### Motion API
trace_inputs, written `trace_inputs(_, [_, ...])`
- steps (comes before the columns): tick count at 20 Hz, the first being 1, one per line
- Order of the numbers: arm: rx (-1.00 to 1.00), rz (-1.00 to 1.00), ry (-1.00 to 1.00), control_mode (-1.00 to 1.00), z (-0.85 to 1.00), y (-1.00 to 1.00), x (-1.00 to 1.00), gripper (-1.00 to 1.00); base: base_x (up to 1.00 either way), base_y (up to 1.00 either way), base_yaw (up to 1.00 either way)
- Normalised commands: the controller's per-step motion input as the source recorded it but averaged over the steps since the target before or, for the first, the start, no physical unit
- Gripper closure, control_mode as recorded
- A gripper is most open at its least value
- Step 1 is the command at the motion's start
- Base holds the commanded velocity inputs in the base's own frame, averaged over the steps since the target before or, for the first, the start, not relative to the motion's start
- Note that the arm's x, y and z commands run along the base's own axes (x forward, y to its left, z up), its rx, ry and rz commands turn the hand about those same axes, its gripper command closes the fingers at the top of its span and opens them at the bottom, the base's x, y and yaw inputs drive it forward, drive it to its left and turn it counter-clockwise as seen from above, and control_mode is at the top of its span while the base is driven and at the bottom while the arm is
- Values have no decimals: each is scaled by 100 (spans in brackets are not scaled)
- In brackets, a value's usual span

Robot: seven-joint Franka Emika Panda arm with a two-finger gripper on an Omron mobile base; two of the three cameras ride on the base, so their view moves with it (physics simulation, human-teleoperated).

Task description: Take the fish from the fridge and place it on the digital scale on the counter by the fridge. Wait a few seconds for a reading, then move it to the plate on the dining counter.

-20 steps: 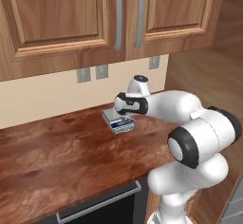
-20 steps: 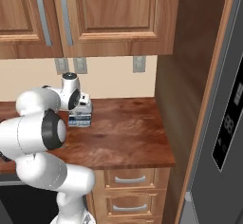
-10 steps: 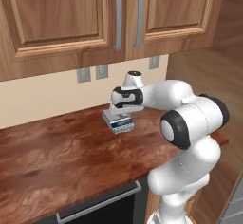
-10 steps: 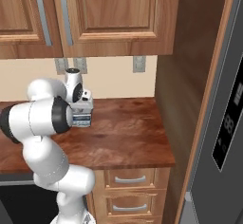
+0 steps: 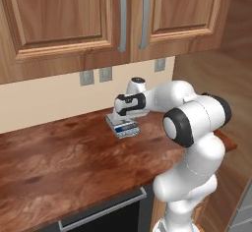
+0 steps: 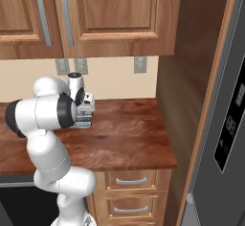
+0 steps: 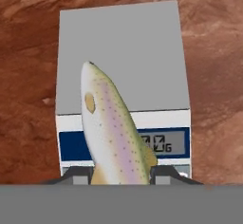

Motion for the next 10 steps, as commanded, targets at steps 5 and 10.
trace_inputs(5, [0, -1, -5, -100, -12, 5, 44, 100, 0, 0, 0])
trace_inputs(10, [0, 0, 0, -100, -11, 5, 34, 100, 0, 0, 0])
